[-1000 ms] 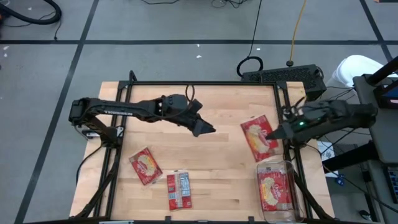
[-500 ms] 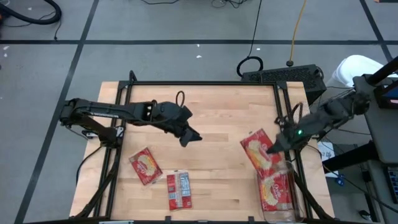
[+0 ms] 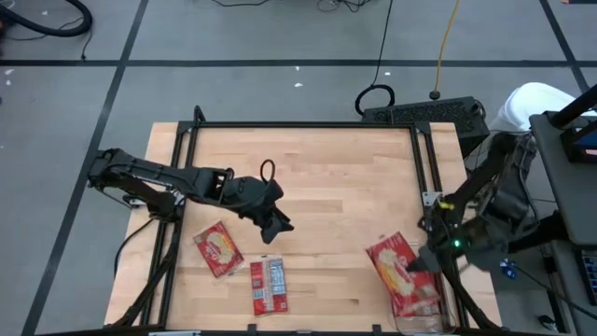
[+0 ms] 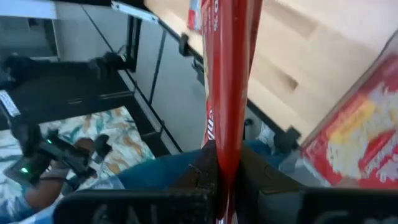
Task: Sort popcorn bags into baskets
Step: Put the popcorn bag into the transparent bin
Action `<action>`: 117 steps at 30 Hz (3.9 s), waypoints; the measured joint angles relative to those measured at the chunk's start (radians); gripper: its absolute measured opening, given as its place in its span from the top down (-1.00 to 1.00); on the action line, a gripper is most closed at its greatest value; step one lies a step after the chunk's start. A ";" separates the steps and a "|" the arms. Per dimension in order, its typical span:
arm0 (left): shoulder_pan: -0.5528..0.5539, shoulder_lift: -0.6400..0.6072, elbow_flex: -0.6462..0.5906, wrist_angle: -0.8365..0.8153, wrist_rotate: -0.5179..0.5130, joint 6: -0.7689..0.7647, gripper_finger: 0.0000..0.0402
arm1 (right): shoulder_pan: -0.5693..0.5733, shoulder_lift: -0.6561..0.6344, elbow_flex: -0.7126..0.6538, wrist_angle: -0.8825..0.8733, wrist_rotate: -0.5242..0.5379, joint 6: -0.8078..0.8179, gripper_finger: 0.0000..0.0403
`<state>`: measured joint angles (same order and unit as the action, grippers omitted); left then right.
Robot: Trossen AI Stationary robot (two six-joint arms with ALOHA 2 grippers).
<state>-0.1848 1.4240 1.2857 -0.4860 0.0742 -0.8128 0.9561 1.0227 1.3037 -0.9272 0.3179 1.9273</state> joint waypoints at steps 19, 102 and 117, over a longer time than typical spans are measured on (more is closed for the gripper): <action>-0.002 0.000 0.000 0.005 -0.043 0.038 0.19 | 0.242 0.160 0.000 -0.336 -0.034 0.313 0.95; -0.090 0.026 0.000 -0.078 -0.087 0.012 0.19 | 0.097 0.357 -0.208 -0.123 -0.314 0.183 0.98; -0.212 0.119 0.001 -0.252 -0.102 -0.135 0.19 | 0.087 0.190 -0.171 -0.088 0.047 0.195 0.99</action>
<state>-0.3963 1.5434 1.2867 -0.7385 -0.0279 -0.9481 1.0433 1.2126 1.1328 -1.0147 0.3649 2.1224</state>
